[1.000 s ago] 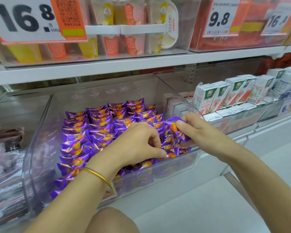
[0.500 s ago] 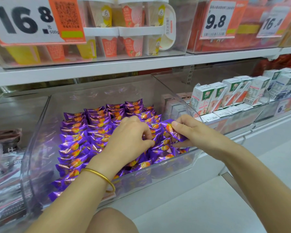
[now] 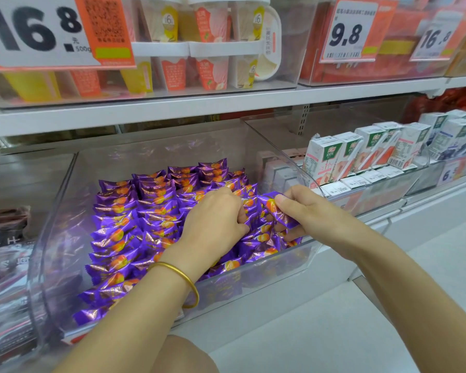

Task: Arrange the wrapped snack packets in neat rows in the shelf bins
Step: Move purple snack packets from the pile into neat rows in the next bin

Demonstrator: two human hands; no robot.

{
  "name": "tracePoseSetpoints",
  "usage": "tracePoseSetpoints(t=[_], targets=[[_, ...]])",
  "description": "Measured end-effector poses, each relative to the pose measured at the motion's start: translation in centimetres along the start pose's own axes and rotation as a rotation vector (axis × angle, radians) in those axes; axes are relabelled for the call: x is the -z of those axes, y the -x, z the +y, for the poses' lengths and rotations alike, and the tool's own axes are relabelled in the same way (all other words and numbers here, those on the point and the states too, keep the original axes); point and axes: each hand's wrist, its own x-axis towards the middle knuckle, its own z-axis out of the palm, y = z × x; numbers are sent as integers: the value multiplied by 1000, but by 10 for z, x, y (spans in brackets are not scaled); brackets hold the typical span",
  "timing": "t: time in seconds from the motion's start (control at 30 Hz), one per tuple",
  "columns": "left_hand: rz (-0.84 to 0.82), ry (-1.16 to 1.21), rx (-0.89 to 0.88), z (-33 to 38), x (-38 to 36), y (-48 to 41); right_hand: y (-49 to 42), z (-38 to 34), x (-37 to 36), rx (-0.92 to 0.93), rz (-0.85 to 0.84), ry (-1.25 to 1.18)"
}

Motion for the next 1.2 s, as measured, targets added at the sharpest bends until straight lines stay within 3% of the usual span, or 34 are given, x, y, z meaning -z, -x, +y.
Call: tracePoseSetpoints(t=[0.27, 0.5, 0.67, 0.77, 0.83, 0.97, 1.2], targets=[[53, 211, -39, -1, 5, -10, 1, 1, 4, 10, -104, -208], [11, 112, -44, 0, -3, -8, -1, -3, 0, -5, -141, -108], [-64, 139, -95, -6, 2, -6, -1, -7, 1, 94, 49, -49], [19, 194, -30, -16, 8, -7, -7, -13, 10, 191, 104, -8], [57, 235, -19, -19, 11, -6, -12, -17, 16, 227, 89, 80], [-109, 278, -133, -15, 10, -1, -19, -25, 16, 209, 55, 166], [-113, 283, -90, -22, 4, -1, -10, -14, 4, 166, -78, 64]])
